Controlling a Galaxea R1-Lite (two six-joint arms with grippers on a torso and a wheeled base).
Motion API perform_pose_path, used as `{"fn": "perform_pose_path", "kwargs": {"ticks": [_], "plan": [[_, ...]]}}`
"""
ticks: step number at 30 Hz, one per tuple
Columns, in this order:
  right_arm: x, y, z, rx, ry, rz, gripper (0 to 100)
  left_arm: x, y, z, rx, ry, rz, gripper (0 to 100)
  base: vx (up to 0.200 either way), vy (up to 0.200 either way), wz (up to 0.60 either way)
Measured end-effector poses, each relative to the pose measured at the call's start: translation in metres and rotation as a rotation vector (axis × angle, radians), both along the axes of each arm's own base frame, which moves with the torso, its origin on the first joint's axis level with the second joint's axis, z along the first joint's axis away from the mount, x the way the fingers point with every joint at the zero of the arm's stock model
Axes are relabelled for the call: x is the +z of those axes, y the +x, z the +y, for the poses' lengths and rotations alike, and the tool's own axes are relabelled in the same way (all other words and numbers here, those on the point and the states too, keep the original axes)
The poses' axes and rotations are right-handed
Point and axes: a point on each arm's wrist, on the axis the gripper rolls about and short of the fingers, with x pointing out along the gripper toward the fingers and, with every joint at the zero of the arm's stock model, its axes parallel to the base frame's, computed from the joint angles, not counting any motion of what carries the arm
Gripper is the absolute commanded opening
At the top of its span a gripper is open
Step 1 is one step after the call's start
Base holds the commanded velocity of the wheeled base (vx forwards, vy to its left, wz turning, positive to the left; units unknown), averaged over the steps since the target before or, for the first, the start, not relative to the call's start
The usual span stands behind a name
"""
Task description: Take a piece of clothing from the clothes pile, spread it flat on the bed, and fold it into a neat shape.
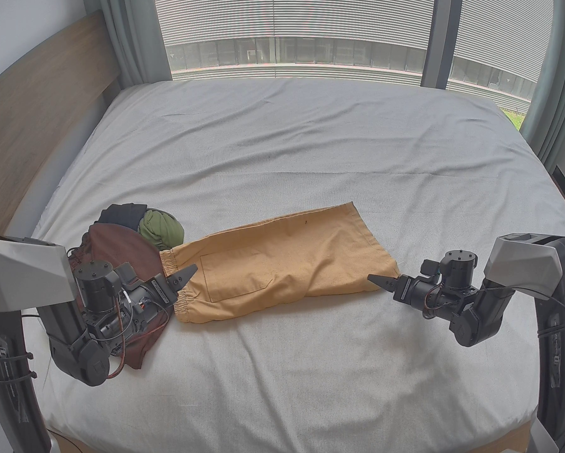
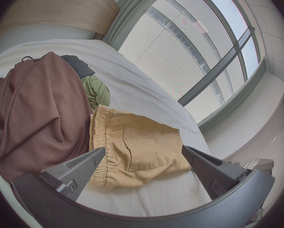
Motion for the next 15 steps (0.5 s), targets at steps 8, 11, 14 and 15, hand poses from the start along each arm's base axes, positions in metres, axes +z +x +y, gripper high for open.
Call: {"fn": "perform_pose_path", "kwargs": {"ticks": [8, 11, 14, 15], "plan": [[-0.009, 0.010, 0.004, -0.005, 0.000, -0.016, 100, -0.002, 0.001, 0.000, 0.002, 0.001, 0.004, 100, 0.000, 0.000, 0.00], [-0.014, 0.015, 0.009, -0.003, -0.002, -0.024, 100, -0.002, 0.001, 0.000, 0.002, 0.000, 0.003, 100, 0.000, 0.000, 0.00], [-0.017, 0.020, 0.015, 0.000, -0.002, -0.034, 100, -0.002, 0.001, 0.000, 0.003, 0.000, 0.004, 100, 0.000, 0.000, 0.00], [-0.018, 0.021, 0.017, 0.000, -0.001, -0.038, 100, -0.002, 0.001, 0.000, 0.003, 0.000, 0.005, 100, 0.000, 0.000, 0.00]]}}
